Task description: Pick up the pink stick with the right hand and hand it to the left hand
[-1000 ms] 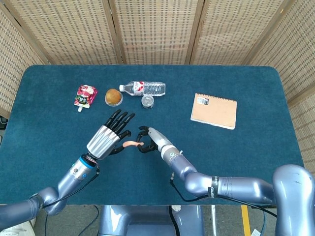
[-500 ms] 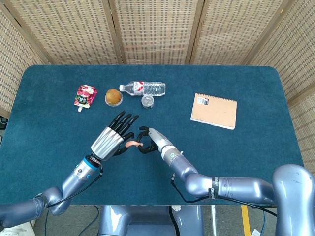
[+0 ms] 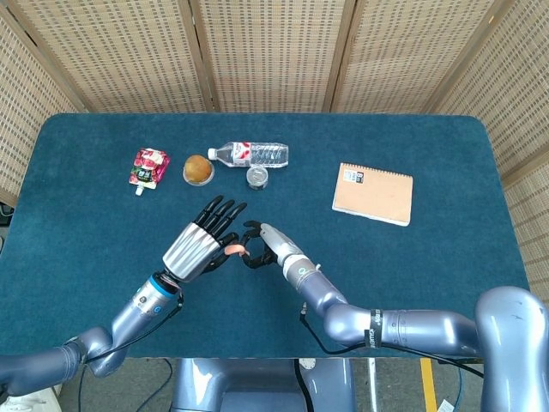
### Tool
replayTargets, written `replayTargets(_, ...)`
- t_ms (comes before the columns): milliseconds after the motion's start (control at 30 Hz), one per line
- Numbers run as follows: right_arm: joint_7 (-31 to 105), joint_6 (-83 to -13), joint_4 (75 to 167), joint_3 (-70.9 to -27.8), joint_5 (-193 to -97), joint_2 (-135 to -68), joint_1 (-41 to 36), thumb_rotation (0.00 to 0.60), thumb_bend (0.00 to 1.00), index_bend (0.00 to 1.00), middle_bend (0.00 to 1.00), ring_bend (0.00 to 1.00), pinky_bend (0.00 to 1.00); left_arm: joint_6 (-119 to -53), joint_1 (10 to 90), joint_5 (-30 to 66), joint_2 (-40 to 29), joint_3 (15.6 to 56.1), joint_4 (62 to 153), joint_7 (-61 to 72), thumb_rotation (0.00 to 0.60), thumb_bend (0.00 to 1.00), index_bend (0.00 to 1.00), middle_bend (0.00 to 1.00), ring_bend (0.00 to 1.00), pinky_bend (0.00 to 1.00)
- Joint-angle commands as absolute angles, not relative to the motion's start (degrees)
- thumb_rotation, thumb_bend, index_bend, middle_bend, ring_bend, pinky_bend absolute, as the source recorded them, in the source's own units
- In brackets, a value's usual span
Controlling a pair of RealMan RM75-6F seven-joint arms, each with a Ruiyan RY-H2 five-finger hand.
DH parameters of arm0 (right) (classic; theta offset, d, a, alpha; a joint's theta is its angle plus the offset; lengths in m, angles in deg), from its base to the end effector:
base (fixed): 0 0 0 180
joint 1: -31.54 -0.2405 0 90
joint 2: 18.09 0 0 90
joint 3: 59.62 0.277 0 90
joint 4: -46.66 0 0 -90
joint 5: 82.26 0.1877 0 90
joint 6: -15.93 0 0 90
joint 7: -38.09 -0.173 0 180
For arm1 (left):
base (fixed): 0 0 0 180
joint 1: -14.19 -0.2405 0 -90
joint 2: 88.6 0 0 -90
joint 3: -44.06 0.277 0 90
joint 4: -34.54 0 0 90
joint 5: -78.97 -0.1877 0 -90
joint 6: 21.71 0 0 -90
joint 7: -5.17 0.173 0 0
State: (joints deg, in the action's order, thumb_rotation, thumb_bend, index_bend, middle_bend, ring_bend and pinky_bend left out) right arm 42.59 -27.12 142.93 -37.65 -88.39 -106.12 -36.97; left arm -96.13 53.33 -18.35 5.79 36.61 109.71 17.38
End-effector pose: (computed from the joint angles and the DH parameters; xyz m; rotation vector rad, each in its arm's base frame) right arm -0.0113 -0.3926 -0.0437 1.5302 -2.1097 0.9885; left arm -0.1099 0.3395 0.0085 -1.9079 -0.4001 -1.3517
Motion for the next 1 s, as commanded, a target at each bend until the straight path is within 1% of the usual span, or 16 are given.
replayTargets(33,42.5,-27.1,143.0,-37.8,-88.5,-106.0,-37.0,0.600,0.64,0.67,0.17,0.00,0.00,-96.1,53.5,-18.0,6.0,36.4,109.9,17.2,0.600,0.34,0.49,0.00,0.00,0.00)
replayTargets(400,42.2,-26.9,143.2,-38.4,-88.7,-105.9,-37.1,0.600,0.64,0.67,0.17,0.00,0.00,-96.3,53.9,-17.6,6.4,36.6,110.3,16.7,0.600,0.36,0.50,0.00,0.00,0.00)
replayTargets(667,41.9,-26.9,143.6,-38.5,-88.9,-105.4,-37.0,0.600,0.64,0.67,0.17,0.00,0.00,-97.2,53.9,-18.3,5.4,37.0,110.5,17.3,0.600,0.34,0.43,0.00,0.00,0.00)
replayTargets(1000,41.3,-26.9,144.0,-38.5,-89.3,-104.4,-36.7,0.600,0.64,0.67,0.17,0.00,0.00,-97.5,53.6,-18.9,1.3,37.6,112.8,17.4,0.600,0.34,0.40,0.00,0.00,0.00)
